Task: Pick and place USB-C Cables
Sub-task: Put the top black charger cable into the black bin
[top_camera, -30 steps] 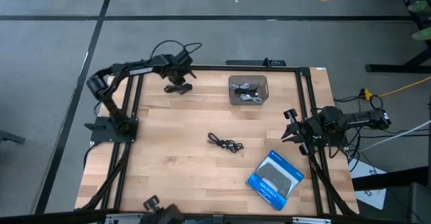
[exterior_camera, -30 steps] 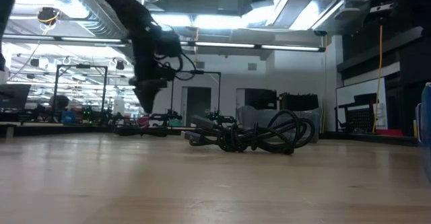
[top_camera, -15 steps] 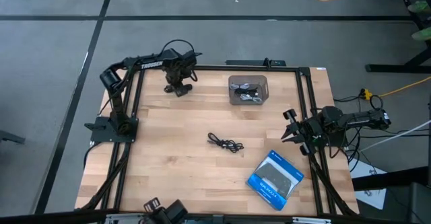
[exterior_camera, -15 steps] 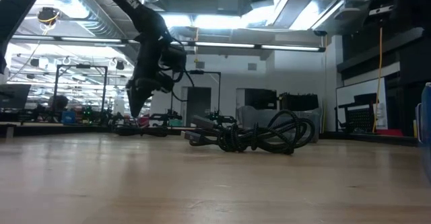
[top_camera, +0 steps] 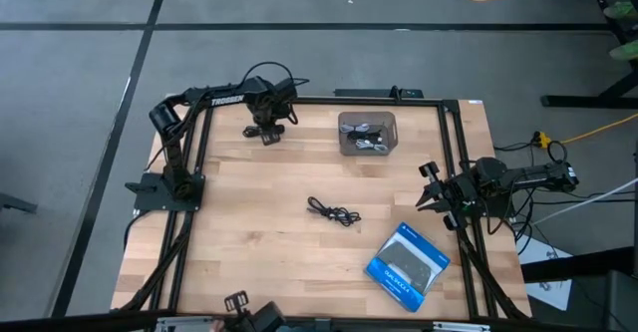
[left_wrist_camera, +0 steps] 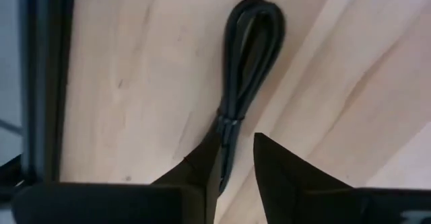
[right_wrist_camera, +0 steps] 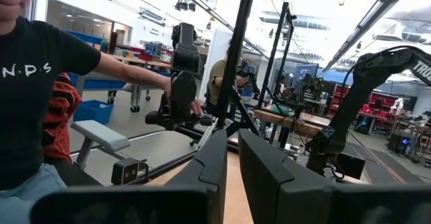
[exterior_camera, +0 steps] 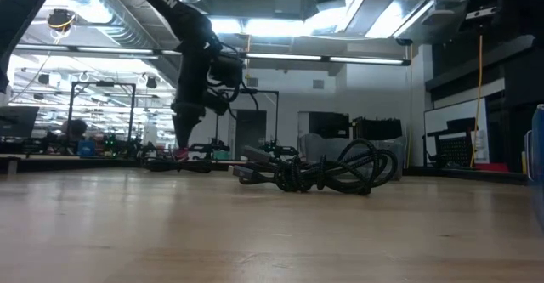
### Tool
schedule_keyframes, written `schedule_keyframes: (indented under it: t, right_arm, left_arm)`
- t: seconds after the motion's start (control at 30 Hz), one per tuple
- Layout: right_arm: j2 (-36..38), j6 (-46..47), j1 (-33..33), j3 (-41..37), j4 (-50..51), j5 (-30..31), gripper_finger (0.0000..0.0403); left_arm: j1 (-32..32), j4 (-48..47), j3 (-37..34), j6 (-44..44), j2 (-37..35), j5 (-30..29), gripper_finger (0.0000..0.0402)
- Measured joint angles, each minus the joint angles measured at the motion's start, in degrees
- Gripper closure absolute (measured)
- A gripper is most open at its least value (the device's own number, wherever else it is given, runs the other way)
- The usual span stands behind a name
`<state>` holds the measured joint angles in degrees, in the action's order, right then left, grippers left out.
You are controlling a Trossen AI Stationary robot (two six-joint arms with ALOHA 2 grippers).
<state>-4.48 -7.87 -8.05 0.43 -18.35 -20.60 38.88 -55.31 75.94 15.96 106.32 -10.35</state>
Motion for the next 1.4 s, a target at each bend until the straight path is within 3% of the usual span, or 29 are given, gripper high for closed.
schedule_keyframes:
  t: [0.1, 0.43, 0.57, 0.77, 0.97, 1.07, 1.23, 1.4]
  right_arm:
    - [0.0, 0.1, 0.0, 0.0, 0.1, 0.0, 0.0358]
    - [0.0, 0.3, 0.0, 0.0, 2.2, 0.0, 0.0358]
    - [0.0, 0.3, 0.0, 0.0, 2.1, 0.0, 0.0358]
    - [0.0, 0.3, 0.0, 0.0, 2.3, 0.0, 0.0358]
    - [0.0, 0.3, 0.0, 0.0, 2.3, 0.0, 0.0358]
    - [0.0, 0.3, 0.0, 0.0, 2.3, 0.0, 0.0358]
    - [0.0, 0.3, 0.0, 0.0, 2.4, 0.0, 0.0358]
    - [0.0, 0.3, 0.0, 0.0, 2.4, 0.0, 0.0358]
  left_arm:
    - [0.0, 0.9, 0.0, 0.1, 0.0, 2.4, 0.0302]
    - [0.6, 2.1, 0.0, 2.2, 1.2, 2.3, 0.0239]
    - [0.9, 2.5, 0.0, 2.7, 3.9, 1.7, 0.0234]
    - [1.0, 2.5, 0.0, 2.7, 8.0, -4.3, 0.0236]
    - [0.6, 2.3, 0.2, 2.6, 9.3, -4.2, 0.0237]
    - [0.0, 2.4, 0.1, 2.4, 9.3, -4.0, 0.0257]
    - [-2.3, 1.7, 0.0, 0.5, 9.2, -5.5, 0.0364]
    - [-6.1, -2.4, -0.2, -1.7, 7.1, -5.9, 0.0364]
